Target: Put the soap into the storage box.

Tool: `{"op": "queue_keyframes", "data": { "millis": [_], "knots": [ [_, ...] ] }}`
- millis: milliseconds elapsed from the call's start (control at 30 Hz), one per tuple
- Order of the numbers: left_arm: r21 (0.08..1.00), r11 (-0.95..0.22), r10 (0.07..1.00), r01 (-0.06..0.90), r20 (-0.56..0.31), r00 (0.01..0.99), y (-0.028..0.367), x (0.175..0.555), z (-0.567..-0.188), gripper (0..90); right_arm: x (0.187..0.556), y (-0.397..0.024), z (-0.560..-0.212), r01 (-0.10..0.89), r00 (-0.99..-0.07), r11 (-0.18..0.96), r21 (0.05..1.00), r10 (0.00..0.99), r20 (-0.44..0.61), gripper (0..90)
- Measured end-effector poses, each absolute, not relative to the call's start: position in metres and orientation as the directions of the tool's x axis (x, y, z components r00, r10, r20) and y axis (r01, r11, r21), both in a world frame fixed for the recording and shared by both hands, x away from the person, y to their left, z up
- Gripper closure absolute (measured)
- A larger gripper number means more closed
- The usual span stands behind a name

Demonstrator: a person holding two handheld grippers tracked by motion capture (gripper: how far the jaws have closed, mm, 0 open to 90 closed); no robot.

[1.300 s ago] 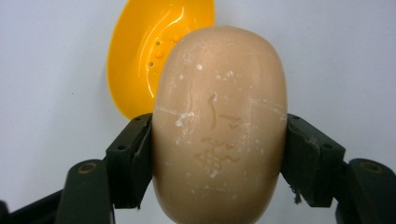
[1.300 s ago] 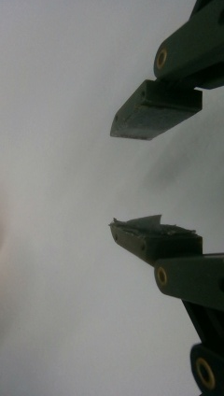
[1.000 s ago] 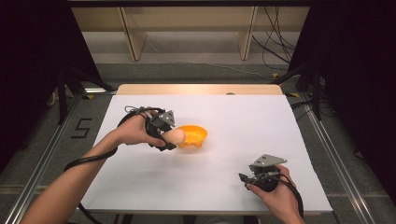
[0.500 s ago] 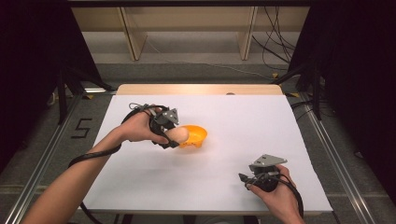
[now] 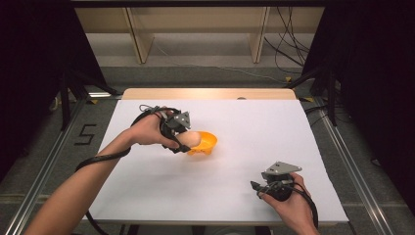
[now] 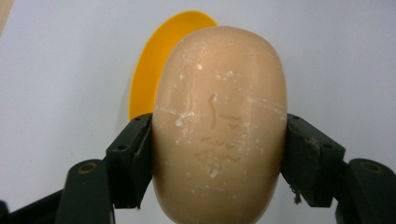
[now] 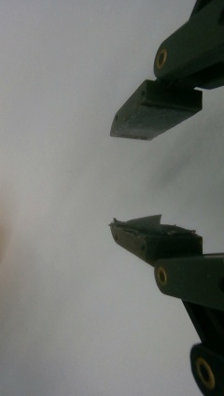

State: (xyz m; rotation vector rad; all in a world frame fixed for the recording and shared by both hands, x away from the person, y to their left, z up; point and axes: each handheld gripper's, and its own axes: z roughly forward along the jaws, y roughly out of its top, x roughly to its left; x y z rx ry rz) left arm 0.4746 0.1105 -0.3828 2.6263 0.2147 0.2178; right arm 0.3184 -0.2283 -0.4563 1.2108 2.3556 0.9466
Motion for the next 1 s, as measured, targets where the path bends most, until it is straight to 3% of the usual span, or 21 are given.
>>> {"op": "queue_keyframes", "data": {
  "millis": [1000],
  "knots": [
    [0.481,-0.873,0.155,0.078,0.122,0.98,0.095,0.486,-0.383,31.9,0.32,-0.231,-0.454,0.56,-0.592,0.411,0.72,0.806,0.001,47.6]
  ]
}}
